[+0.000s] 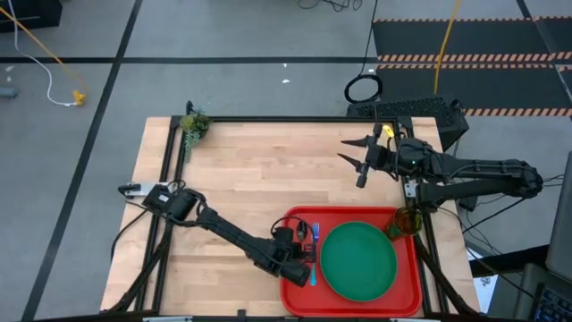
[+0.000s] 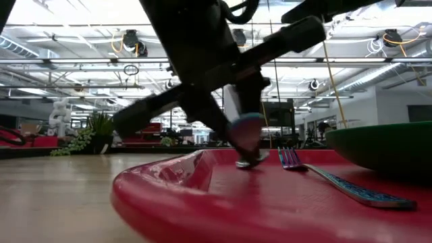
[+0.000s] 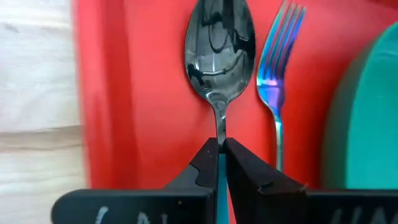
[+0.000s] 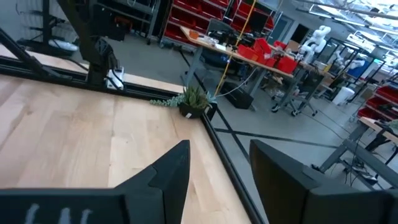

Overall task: Pick and place plate/cup/fork/spoon on tray
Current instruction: Put the blue spoon on the red tray to the left of the purple fork, then return to Home Position

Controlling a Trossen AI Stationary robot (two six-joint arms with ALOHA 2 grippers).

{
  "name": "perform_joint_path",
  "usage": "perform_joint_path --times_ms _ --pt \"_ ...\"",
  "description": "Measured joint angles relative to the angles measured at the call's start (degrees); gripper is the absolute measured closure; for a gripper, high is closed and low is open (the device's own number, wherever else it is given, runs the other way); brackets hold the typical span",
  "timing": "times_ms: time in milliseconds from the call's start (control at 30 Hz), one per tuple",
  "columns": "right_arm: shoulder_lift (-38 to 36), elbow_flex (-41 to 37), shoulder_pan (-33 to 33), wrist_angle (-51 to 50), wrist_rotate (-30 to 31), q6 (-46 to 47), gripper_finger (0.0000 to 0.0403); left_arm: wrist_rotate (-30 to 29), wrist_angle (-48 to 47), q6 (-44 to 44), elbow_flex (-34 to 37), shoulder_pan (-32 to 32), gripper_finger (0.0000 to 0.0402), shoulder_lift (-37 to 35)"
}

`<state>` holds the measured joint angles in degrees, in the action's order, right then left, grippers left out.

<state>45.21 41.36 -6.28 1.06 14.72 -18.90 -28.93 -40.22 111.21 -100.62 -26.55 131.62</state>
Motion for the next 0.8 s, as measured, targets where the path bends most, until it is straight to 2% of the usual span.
perform_joint_path --times_ms 333,567,667,800 --pt "0.0 0.0 0.0 -2.4 0.0 0.2 0.0243 -0.7 -0.3 0.3 0.0 -0.1 0.0380 0.4" --pt "0.0 0.0 0.0 -3.5 0.0 1.8 0.0243 -0.9 -0.3 -0.7 0.0 0.0 0.0335 0.4" --pt "0.0 0.0 0.0 -4.5 0.0 1.9 0.0243 -0.6 -0.6 -2.8 0.0 0.1 0.0320 -0.1" --pt "0.0 0.0 0.0 -5.2 0.0 3.2 0.0243 -0.5 -3.7 -9.8 0.1 0.8 0.0317 -3.8"
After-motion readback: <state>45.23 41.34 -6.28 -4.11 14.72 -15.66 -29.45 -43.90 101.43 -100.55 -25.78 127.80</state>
